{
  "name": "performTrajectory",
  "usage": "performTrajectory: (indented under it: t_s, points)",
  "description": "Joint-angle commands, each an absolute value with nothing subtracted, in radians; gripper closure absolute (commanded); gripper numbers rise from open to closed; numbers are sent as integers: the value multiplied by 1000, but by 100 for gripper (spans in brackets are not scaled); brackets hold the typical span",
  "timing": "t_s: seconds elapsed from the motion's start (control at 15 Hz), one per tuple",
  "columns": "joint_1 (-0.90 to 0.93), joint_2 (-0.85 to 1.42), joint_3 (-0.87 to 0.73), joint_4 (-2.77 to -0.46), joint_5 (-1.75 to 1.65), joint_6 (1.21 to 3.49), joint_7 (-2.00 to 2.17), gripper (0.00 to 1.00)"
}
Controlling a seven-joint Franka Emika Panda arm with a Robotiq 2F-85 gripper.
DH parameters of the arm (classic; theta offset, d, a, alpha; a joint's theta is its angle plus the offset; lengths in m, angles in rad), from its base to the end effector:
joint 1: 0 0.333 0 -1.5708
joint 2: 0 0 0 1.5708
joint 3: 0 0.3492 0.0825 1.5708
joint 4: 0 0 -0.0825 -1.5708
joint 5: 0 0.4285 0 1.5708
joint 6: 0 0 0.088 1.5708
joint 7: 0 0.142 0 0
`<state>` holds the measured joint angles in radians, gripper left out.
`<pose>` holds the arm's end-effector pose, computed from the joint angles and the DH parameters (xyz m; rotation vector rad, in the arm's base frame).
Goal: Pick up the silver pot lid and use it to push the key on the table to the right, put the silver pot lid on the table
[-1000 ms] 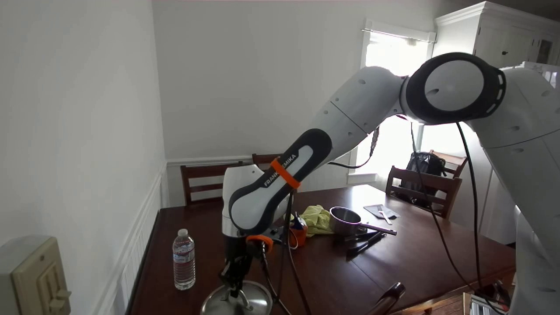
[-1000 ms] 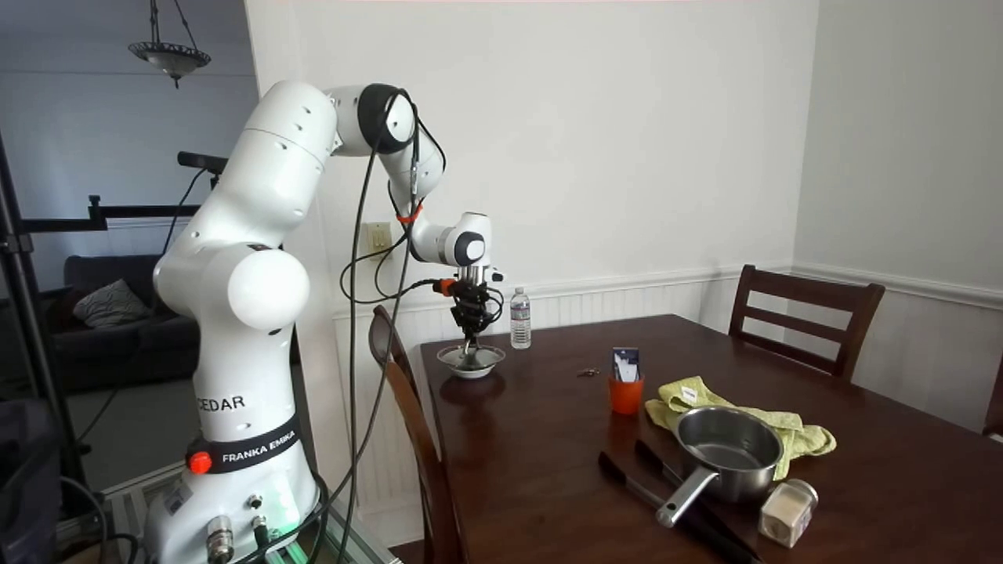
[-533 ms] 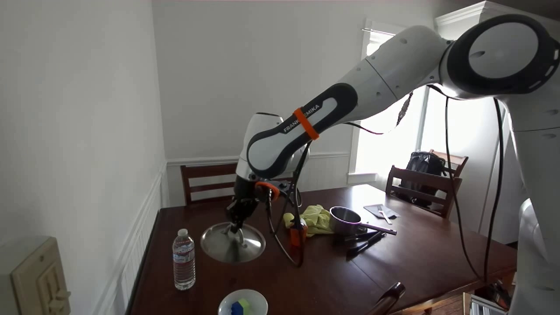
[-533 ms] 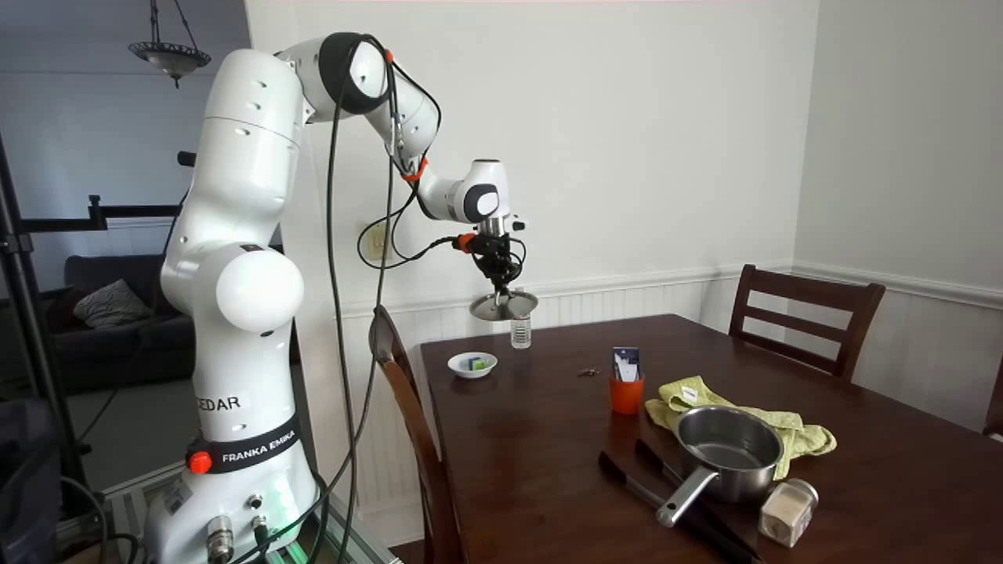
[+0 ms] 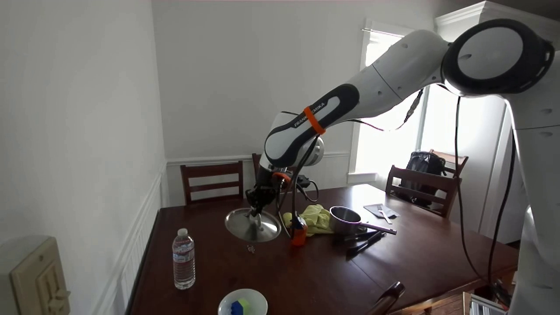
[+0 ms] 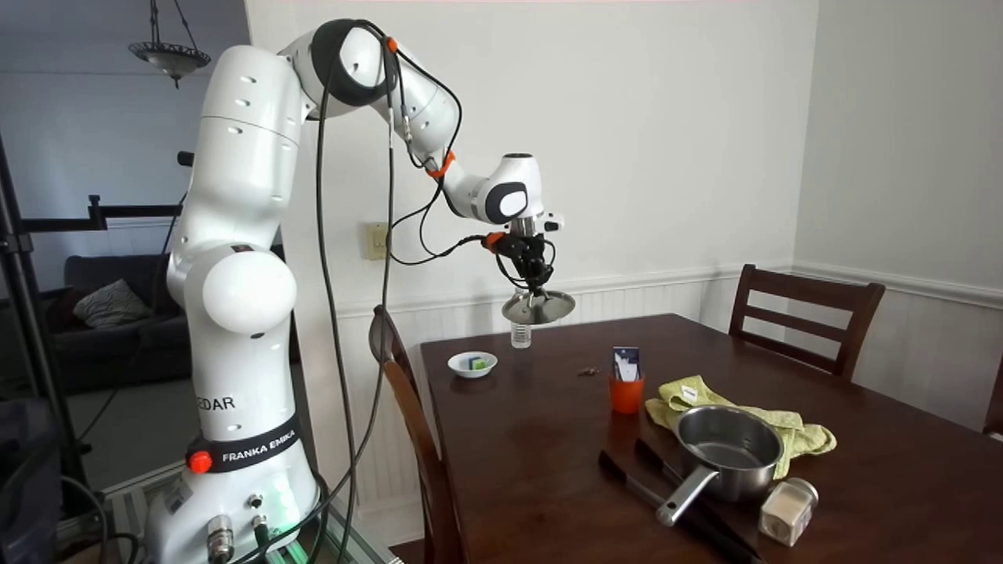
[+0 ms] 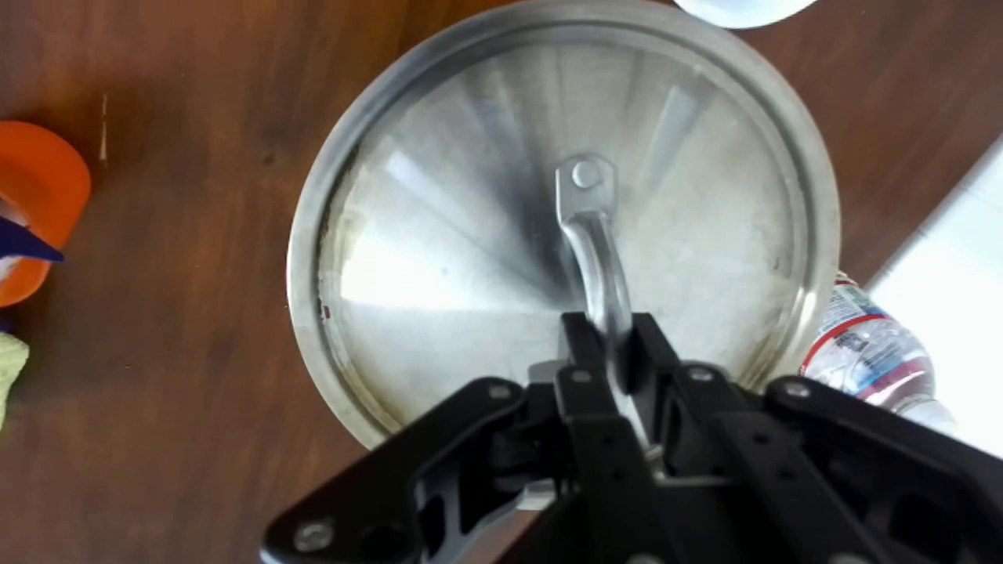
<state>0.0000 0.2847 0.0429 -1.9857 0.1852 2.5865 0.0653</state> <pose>0.6854 0.0283 0.3247 -2.9464 0.2482 -0.4581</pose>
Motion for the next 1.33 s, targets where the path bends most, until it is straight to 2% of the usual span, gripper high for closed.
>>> performTrajectory:
  t_s: [0.0, 0.2, 0.67, 0.73, 0.87, 0.93, 1.27]
  points:
    - [27, 469, -18, -1796, 139, 2658, 231, 96]
    - [38, 607, -48, -1639, 136, 2658, 301, 96]
    - [55, 867, -36, -1270, 177, 2497, 429, 96]
    - [45, 789, -32, -1416, 170, 2562, 382, 85]
    - [56, 832, -32, -1343, 170, 2532, 405, 85]
    - [59, 830, -28, -1357, 172, 2570, 402, 96]
    - [38, 934, 32, -1260, 250, 2650, 410, 96]
